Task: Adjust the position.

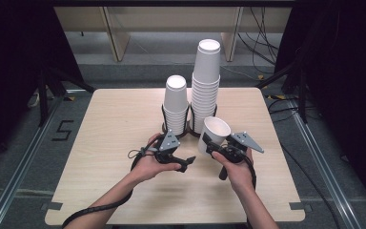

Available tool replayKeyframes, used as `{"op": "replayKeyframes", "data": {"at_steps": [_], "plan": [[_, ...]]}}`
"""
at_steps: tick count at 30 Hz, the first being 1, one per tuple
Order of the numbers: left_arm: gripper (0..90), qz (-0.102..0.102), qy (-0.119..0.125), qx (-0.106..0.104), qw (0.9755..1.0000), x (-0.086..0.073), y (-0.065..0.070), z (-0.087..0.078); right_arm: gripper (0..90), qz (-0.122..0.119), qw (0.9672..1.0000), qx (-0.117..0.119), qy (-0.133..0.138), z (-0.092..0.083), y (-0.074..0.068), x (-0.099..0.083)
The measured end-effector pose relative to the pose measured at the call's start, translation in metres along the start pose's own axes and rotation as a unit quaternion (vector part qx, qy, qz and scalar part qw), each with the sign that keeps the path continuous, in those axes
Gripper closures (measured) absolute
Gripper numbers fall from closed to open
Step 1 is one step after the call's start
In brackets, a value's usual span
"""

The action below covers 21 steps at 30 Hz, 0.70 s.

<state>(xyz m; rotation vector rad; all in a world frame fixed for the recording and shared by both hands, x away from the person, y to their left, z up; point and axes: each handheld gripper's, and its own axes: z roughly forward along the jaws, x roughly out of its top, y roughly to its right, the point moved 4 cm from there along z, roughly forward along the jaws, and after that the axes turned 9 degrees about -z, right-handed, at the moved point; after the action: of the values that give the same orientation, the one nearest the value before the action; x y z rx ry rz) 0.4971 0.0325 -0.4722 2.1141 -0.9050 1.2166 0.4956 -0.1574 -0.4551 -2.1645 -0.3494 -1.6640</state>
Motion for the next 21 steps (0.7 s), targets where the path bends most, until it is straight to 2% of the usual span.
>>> {"op": "replayKeyframes", "data": {"at_steps": [2, 4, 7, 8, 9, 12, 13, 15, 16, 17, 18, 21], "plan": [[7.2, -0.002, -0.001, 0.000, 1.0000, -0.001, -0.001, -0.004, 18.3, -0.010, 0.9999, 0.004, 0.005, 0.000, -0.002, 0.000], [7.2, -0.006, 0.001, 0.000, 1.0000, -0.001, -0.002, -0.008, 18.3, -0.030, 0.9995, 0.002, 0.002, -0.001, -0.003, -0.001], [7.2, -0.008, 0.003, 0.000, 1.0000, -0.001, -0.004, -0.013, 18.2, -0.042, 0.9991, 0.007, 0.006, -0.001, -0.006, -0.002], [7.2, -0.011, 0.007, -0.002, 0.9999, -0.001, -0.005, -0.014, 18.2, -0.064, 0.9979, 0.009, 0.004, -0.001, -0.008, -0.004], [7.2, -0.013, 0.006, -0.001, 0.9999, -0.002, -0.006, -0.016, 18.2, -0.074, 0.9973, 0.006, 0.006, -0.001, -0.008, -0.005], [7.2, -0.027, 0.009, -0.002, 0.9996, -0.004, -0.012, -0.023, 18.1, -0.092, 0.9957, 0.012, 0.005, 0.000, -0.012, -0.009], [7.2, -0.030, 0.011, -0.002, 0.9995, -0.004, -0.013, -0.025, 18.0, -0.108, 0.9941, 0.008, 0.005, 0.000, -0.013, -0.011], [7.3, -0.032, 0.012, 0.000, 0.9994, -0.003, -0.014, -0.026, 18.0, -0.114, 0.9933, 0.013, 0.006, 0.001, -0.015, -0.012], [7.3, -0.039, 0.016, -0.004, 0.9991, -0.002, -0.016, -0.029, 18.0, -0.126, 0.9920, 0.009, 0.009, 0.001, -0.016, -0.013], [7.2, -0.039, 0.016, -0.004, 0.9991, -0.002, -0.016, -0.029, 18.0, -0.126, 0.9920, 0.009, 0.009, 0.001, -0.016, -0.013], [7.2, -0.040, 0.015, -0.003, 0.9991, 0.000, -0.016, -0.032, 17.9, -0.150, 0.9885, 0.009, 0.010, 0.000, -0.018, -0.013], [6.8, -0.038, 0.014, -0.002, 0.9992, 0.001, -0.017, -0.035, 17.8, -0.161, 0.9869, 0.006, 0.007, -0.001, -0.019, -0.014]]}}
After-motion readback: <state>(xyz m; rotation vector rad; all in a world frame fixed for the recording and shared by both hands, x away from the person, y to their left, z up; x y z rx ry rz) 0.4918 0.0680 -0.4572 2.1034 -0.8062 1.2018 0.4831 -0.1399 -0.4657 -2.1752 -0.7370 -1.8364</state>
